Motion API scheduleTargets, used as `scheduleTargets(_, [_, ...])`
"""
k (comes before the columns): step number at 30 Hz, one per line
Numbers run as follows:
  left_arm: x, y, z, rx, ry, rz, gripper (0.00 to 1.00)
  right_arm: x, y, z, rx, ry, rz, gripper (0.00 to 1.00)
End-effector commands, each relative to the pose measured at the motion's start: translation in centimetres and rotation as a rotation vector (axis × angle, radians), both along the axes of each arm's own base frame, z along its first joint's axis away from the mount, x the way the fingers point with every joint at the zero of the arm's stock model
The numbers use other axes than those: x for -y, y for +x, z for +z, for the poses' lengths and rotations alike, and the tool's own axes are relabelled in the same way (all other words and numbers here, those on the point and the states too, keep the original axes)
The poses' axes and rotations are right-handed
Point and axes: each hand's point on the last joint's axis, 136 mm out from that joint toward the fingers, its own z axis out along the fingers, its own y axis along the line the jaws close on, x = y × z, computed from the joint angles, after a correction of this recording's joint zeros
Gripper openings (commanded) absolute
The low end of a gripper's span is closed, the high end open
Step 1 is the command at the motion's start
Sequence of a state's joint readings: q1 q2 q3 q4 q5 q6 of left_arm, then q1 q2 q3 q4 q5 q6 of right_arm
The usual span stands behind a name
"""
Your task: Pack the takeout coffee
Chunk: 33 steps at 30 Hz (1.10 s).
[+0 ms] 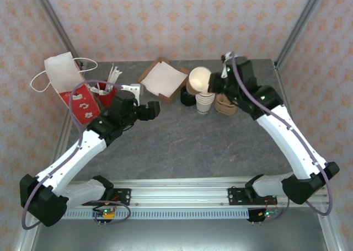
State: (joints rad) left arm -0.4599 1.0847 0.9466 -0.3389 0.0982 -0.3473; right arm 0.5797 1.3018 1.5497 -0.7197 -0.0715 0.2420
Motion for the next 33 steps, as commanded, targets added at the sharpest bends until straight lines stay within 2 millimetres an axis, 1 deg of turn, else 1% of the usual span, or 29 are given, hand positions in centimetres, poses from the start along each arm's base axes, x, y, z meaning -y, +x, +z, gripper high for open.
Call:
scheduleTargets(1, [-2.5,-1.0,-0.4,-0.014,0.018,0.08,0.9,-2.8,-1.6,-5.3,-0.071,-0.107,0.12,0.0])
scheduleTargets(2, [-3.0,-1.1,-0.3,-0.014,0.008,0.095,0.9,-3.5,-2.0,-6.3,-0.078,-0.123,0.139,0.0])
scheduleTargets(3, [-3.4,-1.3,-0.3,-0.013,-0.002,0.108,0.9,-4.3,-2.3,-7.9,-0.092,-0.14,0.161,0.0])
scheduleTargets(5, [-4.1,-1.6,-0.4,-0.014,-0.006,0.131,0.9,-5.3,-2.7,-10.0,-0.104,-0.143,0.186,0.0])
scheduleTargets(10, [-5.0,-2.0,-0.2,-0.005,0.009,0.163,0.9,-8.5,-3.2,-16.0,-0.145,-0.09,0.256,0.0])
scheduleTargets(13, [-5.1,-2.1,-0.1,-0.001,0.017,0.167,0.9,-9.6,-3.4,-19.1,-0.172,-0.117,0.278,0.0])
scheduleTargets(16, [-5.3,-2.2,-0.2,-0.002,0.025,0.169,0.9,-9.9,-3.5,-21.5,-0.208,-0.134,0.283,0.0])
scheduleTargets(21, [-5.2,-2.3,-0.4,-0.008,0.026,0.163,0.9,-10.0,-3.9,-23.6,-0.243,-0.15,0.298,0.0])
scheduleTargets(24, [-5.2,-2.3,-0.5,-0.008,0.025,0.161,0.9,-9.6,-4.1,-24.4,-0.256,-0.173,0.292,0.01])
scheduleTargets(28, [-5.2,-2.3,-0.7,-0.01,0.029,0.161,0.9,-9.4,-4.4,-24.9,-0.267,-0.187,0.292,0.04])
scheduleTargets(33, [-5.1,-2.2,-0.9,-0.013,0.03,0.16,0.9,-9.2,-4.5,-25.0,-0.267,-0.205,0.288,0.07])
